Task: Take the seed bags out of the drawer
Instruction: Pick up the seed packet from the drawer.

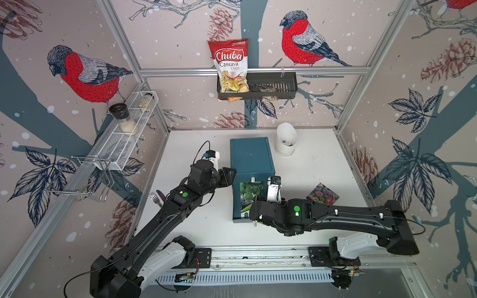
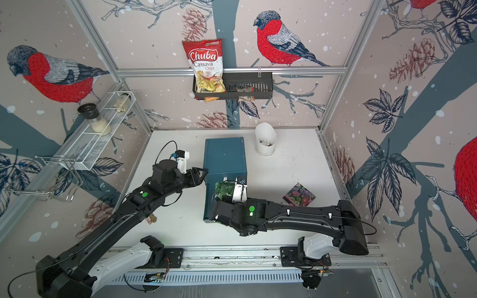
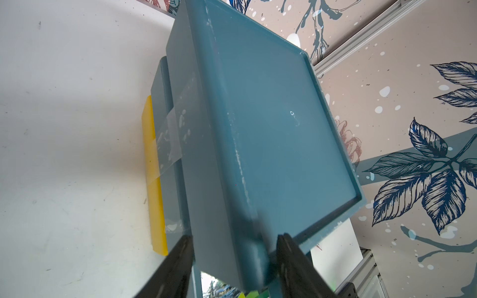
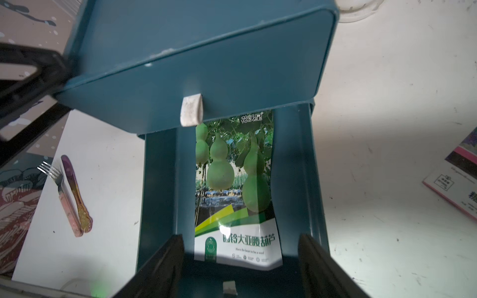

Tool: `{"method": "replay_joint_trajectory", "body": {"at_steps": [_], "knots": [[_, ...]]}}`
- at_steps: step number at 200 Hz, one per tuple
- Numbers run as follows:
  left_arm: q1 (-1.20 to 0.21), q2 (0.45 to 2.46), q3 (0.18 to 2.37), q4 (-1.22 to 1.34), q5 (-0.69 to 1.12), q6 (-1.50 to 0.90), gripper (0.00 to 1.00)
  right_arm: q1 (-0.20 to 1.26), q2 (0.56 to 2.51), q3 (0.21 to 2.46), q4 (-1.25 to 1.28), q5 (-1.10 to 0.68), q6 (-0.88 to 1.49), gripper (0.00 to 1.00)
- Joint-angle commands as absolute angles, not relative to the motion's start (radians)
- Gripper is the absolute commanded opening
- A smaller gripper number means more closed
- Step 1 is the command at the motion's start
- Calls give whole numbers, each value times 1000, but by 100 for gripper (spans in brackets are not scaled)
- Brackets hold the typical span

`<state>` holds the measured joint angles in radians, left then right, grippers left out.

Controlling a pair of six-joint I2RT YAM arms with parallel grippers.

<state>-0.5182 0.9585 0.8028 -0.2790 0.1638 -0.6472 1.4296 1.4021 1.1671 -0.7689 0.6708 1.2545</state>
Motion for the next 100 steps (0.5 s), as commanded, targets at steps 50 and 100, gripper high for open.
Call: {"method": "replay_joint_trajectory", "body": {"at_steps": [50, 100], "knots": [[-514, 877, 819, -374, 176, -641, 59, 1359, 1463, 1155, -666, 569, 1183, 75], [-514, 867, 823, -363, 240, -671, 59, 1332, 1473, 1142, -640, 538, 1175, 74]]}}
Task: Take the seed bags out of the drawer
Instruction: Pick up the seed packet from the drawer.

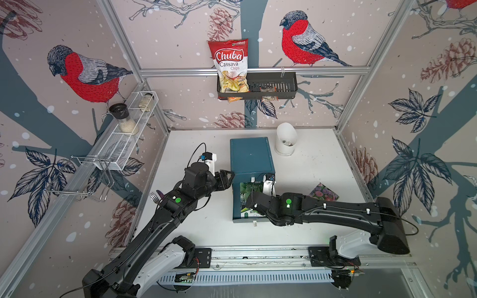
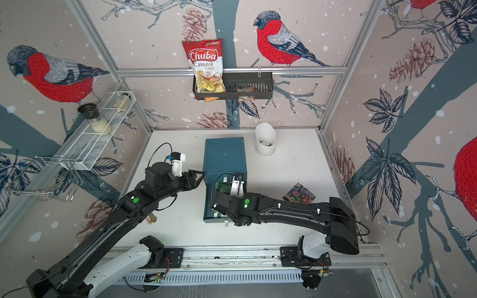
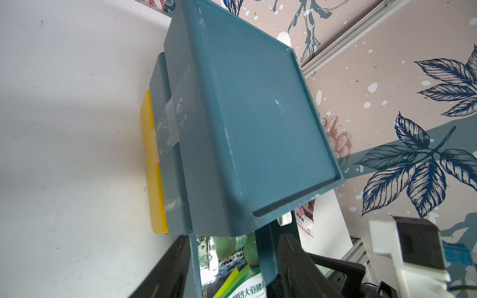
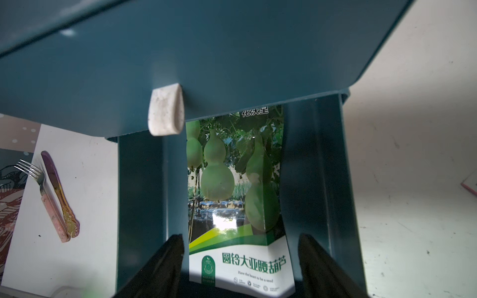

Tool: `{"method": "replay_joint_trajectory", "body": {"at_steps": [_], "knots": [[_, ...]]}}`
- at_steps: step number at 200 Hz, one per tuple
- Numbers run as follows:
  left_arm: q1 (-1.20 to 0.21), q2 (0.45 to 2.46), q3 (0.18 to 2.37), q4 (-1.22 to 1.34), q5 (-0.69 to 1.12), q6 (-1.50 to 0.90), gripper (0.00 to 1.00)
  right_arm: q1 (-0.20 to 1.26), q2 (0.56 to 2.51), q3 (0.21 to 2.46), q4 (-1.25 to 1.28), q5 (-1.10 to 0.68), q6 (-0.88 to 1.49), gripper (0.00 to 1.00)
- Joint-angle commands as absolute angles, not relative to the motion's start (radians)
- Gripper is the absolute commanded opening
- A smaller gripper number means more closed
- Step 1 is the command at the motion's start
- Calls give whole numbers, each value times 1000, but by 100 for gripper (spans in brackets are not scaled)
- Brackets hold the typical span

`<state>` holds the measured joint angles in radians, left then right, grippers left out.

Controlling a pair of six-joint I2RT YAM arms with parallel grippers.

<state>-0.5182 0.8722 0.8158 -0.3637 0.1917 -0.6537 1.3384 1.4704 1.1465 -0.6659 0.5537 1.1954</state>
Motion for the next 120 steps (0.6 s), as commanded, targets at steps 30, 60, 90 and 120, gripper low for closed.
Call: {"method": "replay_joint_trajectory", "body": {"at_steps": [30, 60, 90, 120], "knots": [[-512, 866, 826, -362, 245, -674, 60, 1323, 1476, 1131, -634, 520, 1172, 74], [-508, 885, 832, -352, 243, -668, 60, 1304, 1490, 1120, -608, 481, 1163, 74], [-509, 916, 820, -348, 214, -649, 59, 1293, 1527, 1140, -610, 475, 1154, 73], [-509, 921, 801, -345, 185, -638, 59, 1276, 1576, 1163, -639, 477, 1163, 72]]}}
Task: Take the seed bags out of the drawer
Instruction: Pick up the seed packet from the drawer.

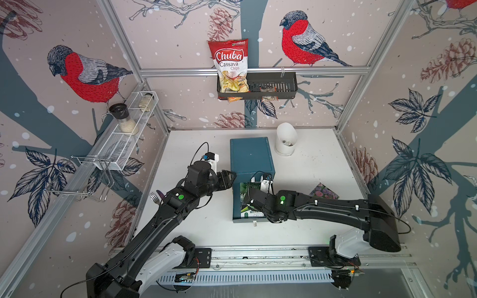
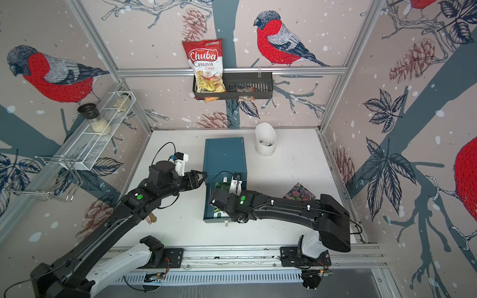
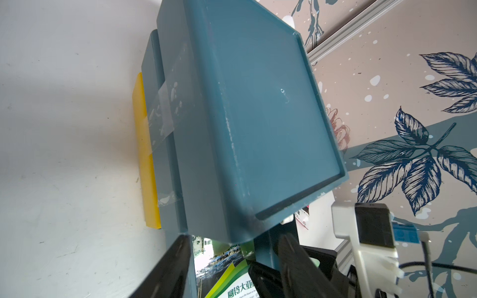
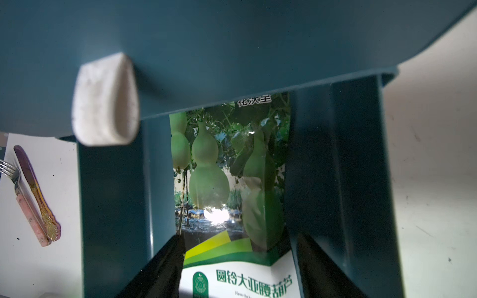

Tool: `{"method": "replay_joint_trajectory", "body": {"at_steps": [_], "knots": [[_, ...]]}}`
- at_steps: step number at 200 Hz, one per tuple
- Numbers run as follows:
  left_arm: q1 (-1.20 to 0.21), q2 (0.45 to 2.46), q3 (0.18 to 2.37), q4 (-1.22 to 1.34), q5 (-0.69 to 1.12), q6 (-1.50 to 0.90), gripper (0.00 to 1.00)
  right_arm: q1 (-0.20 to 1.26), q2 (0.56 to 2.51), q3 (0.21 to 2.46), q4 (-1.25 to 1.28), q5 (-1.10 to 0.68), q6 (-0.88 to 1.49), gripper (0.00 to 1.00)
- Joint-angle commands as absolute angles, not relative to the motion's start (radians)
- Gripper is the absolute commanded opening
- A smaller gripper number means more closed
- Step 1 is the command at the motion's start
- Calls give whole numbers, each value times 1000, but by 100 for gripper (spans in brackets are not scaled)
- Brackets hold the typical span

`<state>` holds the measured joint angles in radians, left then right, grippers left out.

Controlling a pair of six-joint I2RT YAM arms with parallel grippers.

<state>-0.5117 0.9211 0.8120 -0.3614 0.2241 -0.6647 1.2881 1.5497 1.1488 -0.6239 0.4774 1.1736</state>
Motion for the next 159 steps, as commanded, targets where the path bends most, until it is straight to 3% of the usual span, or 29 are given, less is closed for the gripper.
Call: {"method": "replay_joint_trajectory", "body": {"at_steps": [1, 159], "knots": [[-509, 921, 801, -345, 185, -637, 59, 1276, 1578, 1163, -640, 477, 1164, 72], [-457, 950, 850, -296, 214, -633, 66, 1215, 1662, 1157, -571, 422, 1142, 63]]}}
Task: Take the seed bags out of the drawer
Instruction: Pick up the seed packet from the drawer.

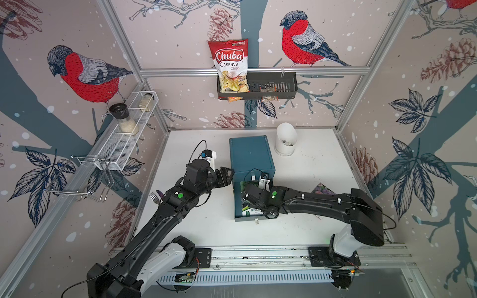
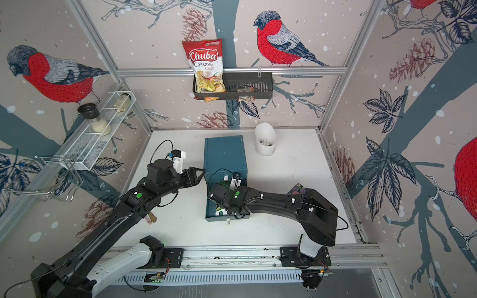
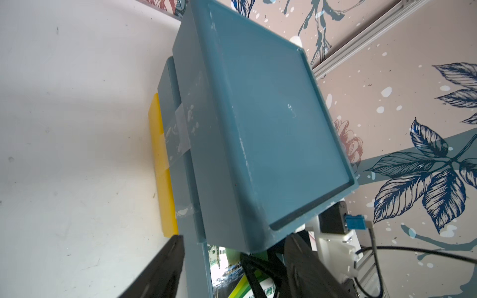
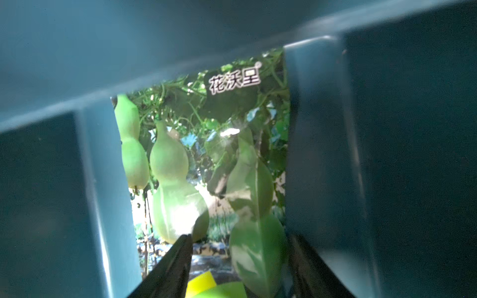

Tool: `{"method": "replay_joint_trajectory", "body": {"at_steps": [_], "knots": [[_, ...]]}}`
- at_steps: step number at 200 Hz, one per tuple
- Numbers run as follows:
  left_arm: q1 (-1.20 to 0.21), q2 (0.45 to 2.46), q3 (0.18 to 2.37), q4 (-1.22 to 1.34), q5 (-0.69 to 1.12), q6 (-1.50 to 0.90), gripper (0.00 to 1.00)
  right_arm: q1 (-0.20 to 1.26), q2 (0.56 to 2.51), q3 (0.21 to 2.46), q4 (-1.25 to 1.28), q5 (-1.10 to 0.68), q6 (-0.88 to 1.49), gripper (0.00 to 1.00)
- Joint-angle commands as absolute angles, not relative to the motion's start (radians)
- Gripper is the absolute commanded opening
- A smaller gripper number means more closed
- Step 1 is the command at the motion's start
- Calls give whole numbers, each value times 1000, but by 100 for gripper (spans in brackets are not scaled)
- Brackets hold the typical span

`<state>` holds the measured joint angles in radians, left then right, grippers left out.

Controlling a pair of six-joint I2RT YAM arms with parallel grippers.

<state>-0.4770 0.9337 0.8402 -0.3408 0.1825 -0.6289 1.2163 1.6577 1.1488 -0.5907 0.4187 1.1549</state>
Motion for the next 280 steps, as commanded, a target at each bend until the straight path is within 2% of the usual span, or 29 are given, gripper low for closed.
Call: {"method": "replay_joint_trajectory", "body": {"at_steps": [1, 87, 128, 176, 204, 233, 280], "knots": [[-456, 950, 850, -294, 215, -634, 66, 1214, 1662, 1157, -571, 422, 1142, 63], [-443, 1051, 791, -217, 242, -632, 60, 1206, 1657, 1140, -562, 420, 1141, 61], [-443, 1037, 773, -255, 210, -610, 51, 1185, 1642, 1100, -500, 382, 1137, 38], [-443, 1027, 741, -280, 207, -586, 45, 1176, 1656, 1109, -472, 366, 1117, 28], [-443, 1018, 728, -283, 210, -573, 42, 1172, 1659, 1120, -454, 354, 1101, 11], [-443, 1017, 727, -301, 200, -550, 39, 1171, 1666, 1155, -476, 363, 1082, 0], [-443, 1008, 726, -320, 173, -530, 37, 1174, 1656, 1189, -513, 368, 1072, 0]]}}
